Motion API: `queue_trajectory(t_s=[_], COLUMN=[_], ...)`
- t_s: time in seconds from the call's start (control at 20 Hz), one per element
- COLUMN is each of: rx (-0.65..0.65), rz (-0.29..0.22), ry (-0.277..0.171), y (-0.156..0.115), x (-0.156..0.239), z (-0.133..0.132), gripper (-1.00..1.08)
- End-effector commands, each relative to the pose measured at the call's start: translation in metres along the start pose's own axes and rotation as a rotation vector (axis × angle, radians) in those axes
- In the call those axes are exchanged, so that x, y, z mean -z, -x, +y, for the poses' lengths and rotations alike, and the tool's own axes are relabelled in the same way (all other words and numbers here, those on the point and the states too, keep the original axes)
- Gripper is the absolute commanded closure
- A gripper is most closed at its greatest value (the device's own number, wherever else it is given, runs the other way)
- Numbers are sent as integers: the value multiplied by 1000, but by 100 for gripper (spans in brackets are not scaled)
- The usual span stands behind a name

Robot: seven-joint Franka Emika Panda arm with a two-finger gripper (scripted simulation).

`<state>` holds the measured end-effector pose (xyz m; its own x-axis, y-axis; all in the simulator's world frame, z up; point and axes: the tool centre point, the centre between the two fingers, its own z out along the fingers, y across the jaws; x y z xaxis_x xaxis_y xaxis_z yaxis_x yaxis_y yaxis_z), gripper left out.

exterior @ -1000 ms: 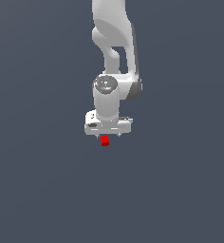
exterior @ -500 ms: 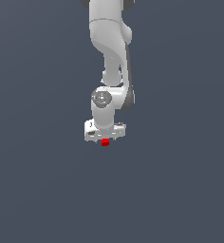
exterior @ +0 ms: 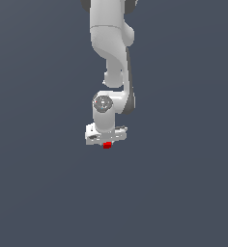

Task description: Pick up the red cube and move it to a goal position.

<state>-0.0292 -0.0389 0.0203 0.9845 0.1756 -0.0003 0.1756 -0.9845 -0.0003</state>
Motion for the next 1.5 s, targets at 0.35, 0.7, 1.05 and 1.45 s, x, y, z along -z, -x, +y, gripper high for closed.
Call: queue_trajectory(t_s=[0.35, 0.7, 1.05, 1.45], rx=[1, 1, 1, 1], rz=[0, 0, 0, 0], ry=[0, 0, 0, 0], y=[0, -5, -16, -36], x=[0, 20, 67, 149], z=[0, 0, -1, -2], gripper=[108, 108, 108, 108])
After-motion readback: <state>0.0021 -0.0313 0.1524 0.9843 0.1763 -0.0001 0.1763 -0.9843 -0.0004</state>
